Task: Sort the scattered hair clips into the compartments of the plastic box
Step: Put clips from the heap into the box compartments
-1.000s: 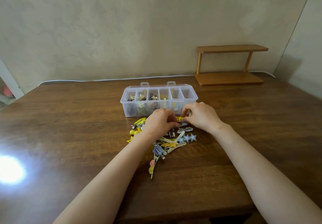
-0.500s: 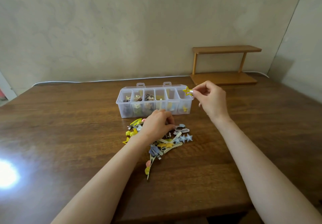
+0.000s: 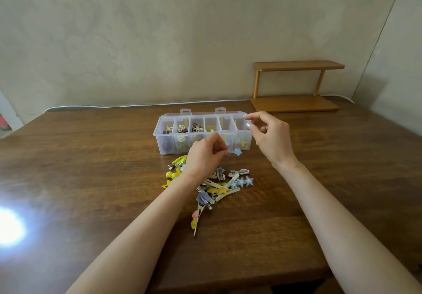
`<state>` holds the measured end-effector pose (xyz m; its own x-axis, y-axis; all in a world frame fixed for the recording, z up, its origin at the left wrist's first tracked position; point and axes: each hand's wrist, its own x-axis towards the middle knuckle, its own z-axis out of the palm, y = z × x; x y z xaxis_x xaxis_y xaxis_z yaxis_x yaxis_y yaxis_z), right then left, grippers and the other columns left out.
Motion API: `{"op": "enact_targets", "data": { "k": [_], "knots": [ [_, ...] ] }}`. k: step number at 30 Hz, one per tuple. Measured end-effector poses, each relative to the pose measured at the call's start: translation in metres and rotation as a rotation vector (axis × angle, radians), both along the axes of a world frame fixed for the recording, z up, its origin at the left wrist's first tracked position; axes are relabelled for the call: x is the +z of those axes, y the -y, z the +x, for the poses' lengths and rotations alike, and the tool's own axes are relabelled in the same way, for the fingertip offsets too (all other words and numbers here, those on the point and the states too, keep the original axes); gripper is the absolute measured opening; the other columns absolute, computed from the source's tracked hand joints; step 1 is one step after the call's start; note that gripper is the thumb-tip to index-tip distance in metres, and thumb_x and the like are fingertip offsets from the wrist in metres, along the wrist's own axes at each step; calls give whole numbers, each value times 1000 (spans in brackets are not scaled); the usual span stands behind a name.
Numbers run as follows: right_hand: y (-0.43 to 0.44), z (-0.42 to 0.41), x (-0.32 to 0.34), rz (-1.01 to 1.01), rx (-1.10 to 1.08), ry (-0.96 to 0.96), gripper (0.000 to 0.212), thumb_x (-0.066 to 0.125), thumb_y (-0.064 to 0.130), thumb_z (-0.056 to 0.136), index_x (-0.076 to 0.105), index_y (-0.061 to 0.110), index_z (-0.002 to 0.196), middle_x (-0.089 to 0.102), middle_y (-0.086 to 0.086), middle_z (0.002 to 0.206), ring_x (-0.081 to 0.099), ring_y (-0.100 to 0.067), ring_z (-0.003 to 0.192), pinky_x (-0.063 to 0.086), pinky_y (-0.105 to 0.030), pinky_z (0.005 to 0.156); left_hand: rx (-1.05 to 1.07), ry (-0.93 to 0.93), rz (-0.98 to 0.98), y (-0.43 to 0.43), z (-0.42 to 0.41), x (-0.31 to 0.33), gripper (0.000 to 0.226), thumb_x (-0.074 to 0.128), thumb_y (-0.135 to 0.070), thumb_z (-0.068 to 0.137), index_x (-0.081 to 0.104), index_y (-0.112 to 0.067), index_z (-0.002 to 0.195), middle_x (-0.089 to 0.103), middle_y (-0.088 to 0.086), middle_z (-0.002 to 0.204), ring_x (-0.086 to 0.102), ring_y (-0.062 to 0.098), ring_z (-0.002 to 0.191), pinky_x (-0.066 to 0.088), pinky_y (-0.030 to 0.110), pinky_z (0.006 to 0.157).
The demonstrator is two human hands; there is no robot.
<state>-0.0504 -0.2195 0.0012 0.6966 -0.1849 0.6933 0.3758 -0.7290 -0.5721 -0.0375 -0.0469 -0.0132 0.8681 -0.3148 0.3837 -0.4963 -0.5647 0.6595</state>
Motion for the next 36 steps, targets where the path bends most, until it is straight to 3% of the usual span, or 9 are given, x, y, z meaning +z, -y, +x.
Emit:
{"op": "enact_targets", "data": {
  "k": [5, 9, 12, 18, 23, 27, 30, 33, 36],
  "knots": [
    [-2, 4, -2, -129, 66, -77, 36, 52, 0, 87, 63, 19, 115, 66, 7, 107, 53, -11, 100, 46, -40, 92, 21, 10, -48, 0, 1, -1, 9, 67, -15, 82, 59, -12, 84, 67, 4, 83, 62, 18, 79, 54, 37, 74],
    [-5, 16, -11, -308, 94, -211, 43, 42, 7, 93, 46, 20, 133, 60, 8, 128, 40, -14, 130, 12, -51, 117, 10, 22, -55, 0, 1, -2, 11, 67, -16, 83, 59, -11, 87, 66, 2, 82, 61, 17, 77, 54, 34, 72],
    [-2, 21, -13, -325, 25, -267, 46, 36, 13, 97, 34, 22, 142, 51, 7, 138, 26, -12, 139, -4, -49, 117, 3, 29, -68, 0, 1, -1, 11, 67, -18, 83, 58, -12, 86, 64, -2, 81, 60, 14, 76, 52, 27, 70],
    [3, 20, -12, -210, -56, -166, 42, 38, 11, 97, 42, 19, 137, 63, -1, 120, 41, -16, 128, 3, -47, 118, 9, 44, -67, 0, 1, 0, 11, 67, -19, 84, 58, -13, 86, 64, -4, 81, 58, 11, 76, 46, 18, 65],
    [1, 22, -13, -310, 54, -273, 46, 35, 19, 99, 31, 21, 144, 53, 2, 136, 22, -12, 141, -7, -47, 117, 3, 51, -85, 0, 0, 1, 10, 67, -17, 84, 58, -12, 86, 64, -2, 81, 58, 11, 75, 45, 14, 64],
    [-1, 16, -10, -225, -13, -80, 40, 47, 13, 93, 49, 17, 133, 60, -1, 125, 40, -17, 130, 16, -49, 117, 19, 37, -128, 0, 0, 2, 9, 66, -17, 84, 58, -13, 86, 64, -3, 82, 58, 9, 77, 42, 11, 63],
    [0, 3, -3, -117, -3, 128, 34, 53, 0, 84, 63, 15, 113, 67, -2, 100, 57, -17, 100, 48, -37, 92, 27, -23, -188, 0, 0, 4, 9, 67, -17, 84, 59, -13, 86, 64, -3, 80, 58, 5, 75, 41, 12, 61],
    [-2, -10, 4, -9, 264, -87, 34, 52, -5, 84, 66, 20, 102, 66, 1, 89, 61, -12, 84, 54, -28, 74, 4, -114, -285, 0, -1, 6, 10, 67, -18, 84, 60, -11, 87, 69, 0, 82, 63, 10, 76, 44, 20, 63],
    [-8, -15, 7, 50, 415, -337, 33, 59, 0, 84, 66, 24, 104, 64, 5, 98, 59, -8, 88, 51, -17, 72, -11, -191, -380, -1, -3, 8, 9, 65, -17, 85, 59, -11, 87, 71, 5, 85, 65, 16, 78, 43, 23, 61]
  ]
}}
